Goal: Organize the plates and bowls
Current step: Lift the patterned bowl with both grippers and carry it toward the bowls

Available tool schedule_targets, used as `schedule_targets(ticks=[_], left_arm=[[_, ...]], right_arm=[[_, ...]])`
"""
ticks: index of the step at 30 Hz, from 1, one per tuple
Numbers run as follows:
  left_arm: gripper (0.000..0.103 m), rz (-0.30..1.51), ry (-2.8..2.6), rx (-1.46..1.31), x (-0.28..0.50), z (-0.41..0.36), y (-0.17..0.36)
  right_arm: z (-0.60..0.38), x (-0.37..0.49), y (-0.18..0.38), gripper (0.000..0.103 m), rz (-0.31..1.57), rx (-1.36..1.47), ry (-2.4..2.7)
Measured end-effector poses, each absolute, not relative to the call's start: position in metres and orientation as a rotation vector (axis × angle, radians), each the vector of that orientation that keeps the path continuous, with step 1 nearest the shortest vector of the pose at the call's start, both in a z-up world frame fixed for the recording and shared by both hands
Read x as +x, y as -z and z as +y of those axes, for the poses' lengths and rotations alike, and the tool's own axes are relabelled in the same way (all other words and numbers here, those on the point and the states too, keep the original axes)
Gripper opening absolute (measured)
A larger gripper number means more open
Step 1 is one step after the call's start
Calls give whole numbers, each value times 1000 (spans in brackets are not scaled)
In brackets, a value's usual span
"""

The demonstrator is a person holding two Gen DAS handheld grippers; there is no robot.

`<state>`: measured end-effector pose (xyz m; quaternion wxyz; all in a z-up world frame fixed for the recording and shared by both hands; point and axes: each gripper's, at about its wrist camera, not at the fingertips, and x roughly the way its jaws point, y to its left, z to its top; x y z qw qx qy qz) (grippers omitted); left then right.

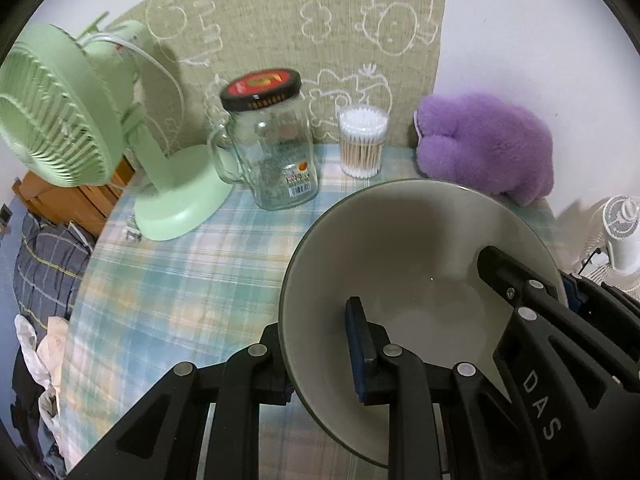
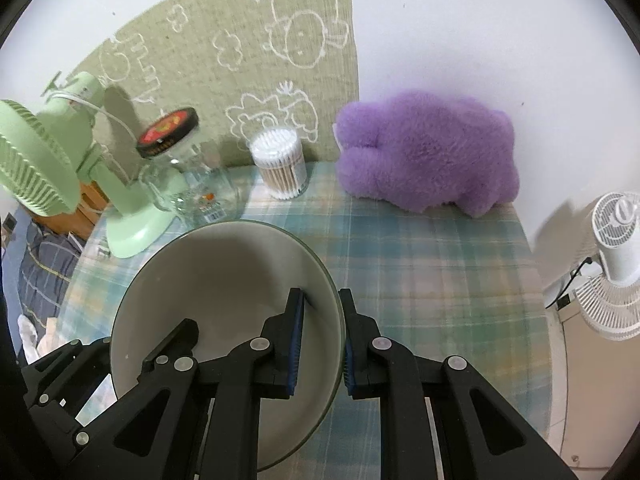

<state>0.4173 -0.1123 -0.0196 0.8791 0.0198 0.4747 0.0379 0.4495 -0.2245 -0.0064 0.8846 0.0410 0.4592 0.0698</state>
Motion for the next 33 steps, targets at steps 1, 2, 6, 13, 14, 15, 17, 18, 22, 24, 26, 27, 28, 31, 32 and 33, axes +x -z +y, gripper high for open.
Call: schedule_targets(ticks=[1,2,6,13,14,15,17,18,22,24,26,27,28,31,32,33], left_arm=[[19,982,-80,40,413,-112,15],[20,974,-80,40,409,-112,10],[20,955,-73,29,393,-113,-5],[19,914,-84,23,358,-117,-30],[19,912,-81,22,354,-117,-32],[19,909,-77,18,349,-118,-35],[19,903,-68,15,340,-119,-39],[19,900,-65,14,335,-119,-42],[19,890,-49,15,317,-120,-48],[19,886,-37,17,306,-120,-50],[19,879,-27,18,293,-119,-54],[19,873,-24,23,287,-118,-55],[19,869,-19,26,280,-117,-57],[19,870,3,14,263,-111,-60],[19,869,9,12,258,-109,-61],[20,865,14,15,254,-108,-62]], right_arm=[[-225,446,2,20,950,87,-146],[-224,443,-2,20,942,86,-145],[-225,425,-21,20,912,86,-141],[-229,392,-47,20,880,88,-139],[-230,387,-50,20,879,92,-137],[-230,381,-54,20,874,90,-132],[-230,371,-60,20,864,85,-125],[-230,365,-62,20,860,83,-123],[-229,344,-71,20,849,80,-109],[-228,333,-74,20,845,81,-99],[-227,318,-79,20,840,82,-87],[-225,310,-81,20,839,83,-82],[-224,304,-82,20,838,84,-79],[-220,283,-88,20,834,88,-67],[-219,278,-89,20,833,89,-62],[-217,270,-91,20,832,92,-55]])
